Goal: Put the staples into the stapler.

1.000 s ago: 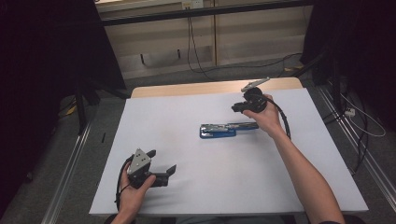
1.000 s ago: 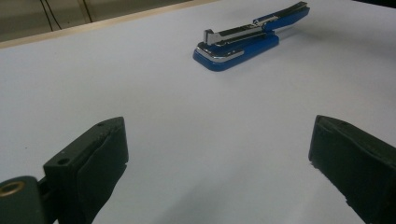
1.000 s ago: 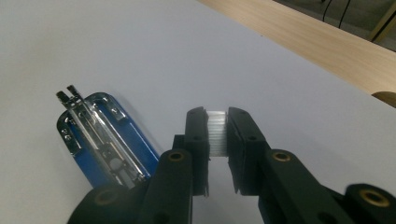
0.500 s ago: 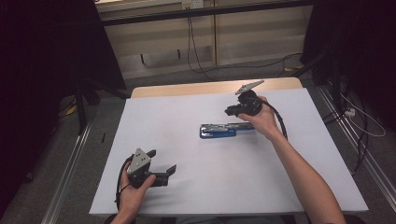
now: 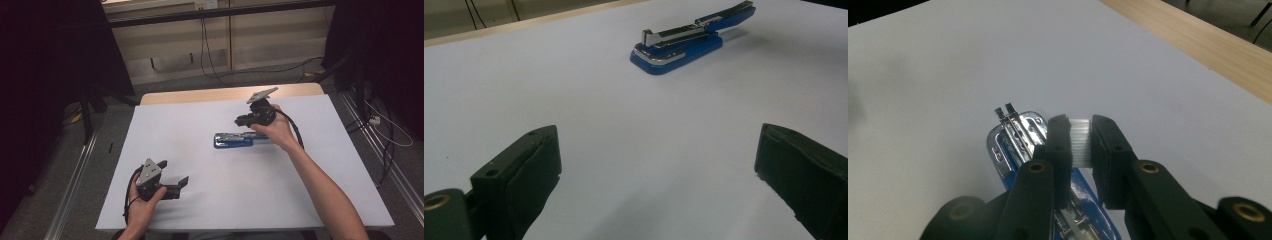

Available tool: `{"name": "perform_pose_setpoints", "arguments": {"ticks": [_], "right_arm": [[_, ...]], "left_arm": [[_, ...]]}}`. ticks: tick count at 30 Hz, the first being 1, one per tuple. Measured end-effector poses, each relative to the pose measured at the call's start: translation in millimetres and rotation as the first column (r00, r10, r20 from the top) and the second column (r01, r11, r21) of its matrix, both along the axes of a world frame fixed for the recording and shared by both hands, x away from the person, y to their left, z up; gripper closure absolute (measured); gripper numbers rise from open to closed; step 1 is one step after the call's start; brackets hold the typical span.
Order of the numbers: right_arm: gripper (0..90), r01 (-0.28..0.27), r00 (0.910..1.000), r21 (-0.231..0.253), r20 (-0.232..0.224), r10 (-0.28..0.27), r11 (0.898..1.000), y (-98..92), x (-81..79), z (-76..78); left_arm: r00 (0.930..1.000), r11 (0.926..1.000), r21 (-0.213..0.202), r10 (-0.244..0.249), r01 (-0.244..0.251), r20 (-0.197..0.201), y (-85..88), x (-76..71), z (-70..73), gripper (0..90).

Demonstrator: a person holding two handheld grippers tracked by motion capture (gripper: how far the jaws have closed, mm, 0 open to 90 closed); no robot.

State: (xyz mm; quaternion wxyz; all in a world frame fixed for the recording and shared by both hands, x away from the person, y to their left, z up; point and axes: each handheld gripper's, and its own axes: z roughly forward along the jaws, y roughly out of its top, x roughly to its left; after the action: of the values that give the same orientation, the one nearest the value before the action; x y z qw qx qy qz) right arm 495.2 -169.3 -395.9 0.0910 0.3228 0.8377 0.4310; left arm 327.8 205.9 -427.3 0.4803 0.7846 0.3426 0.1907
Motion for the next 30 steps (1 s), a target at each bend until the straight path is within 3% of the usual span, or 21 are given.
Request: {"name": "perform_pose_setpoints", "arguments": {"ticks": [18, 30], "right_arm": [[79.2, -0.069, 0.9973, -0.008, 0.025, 0.069, 0.998, 29.5, 1.7, -1.3], [79.2, -0.128, 0.9918, -0.01, -0.003, 0.128, 0.992, 46.6, 4.2, -6.6]], "left_arm": [[1.0, 1.0, -0.008, 0.003, -0.003, 0.006, 0.5, -0.7, 0.5, 4.8], [1.0, 1.0, -0.008, 0.001, -0.001, 0.005, 0.8, -0.4, 0.6, 4.9]]}}
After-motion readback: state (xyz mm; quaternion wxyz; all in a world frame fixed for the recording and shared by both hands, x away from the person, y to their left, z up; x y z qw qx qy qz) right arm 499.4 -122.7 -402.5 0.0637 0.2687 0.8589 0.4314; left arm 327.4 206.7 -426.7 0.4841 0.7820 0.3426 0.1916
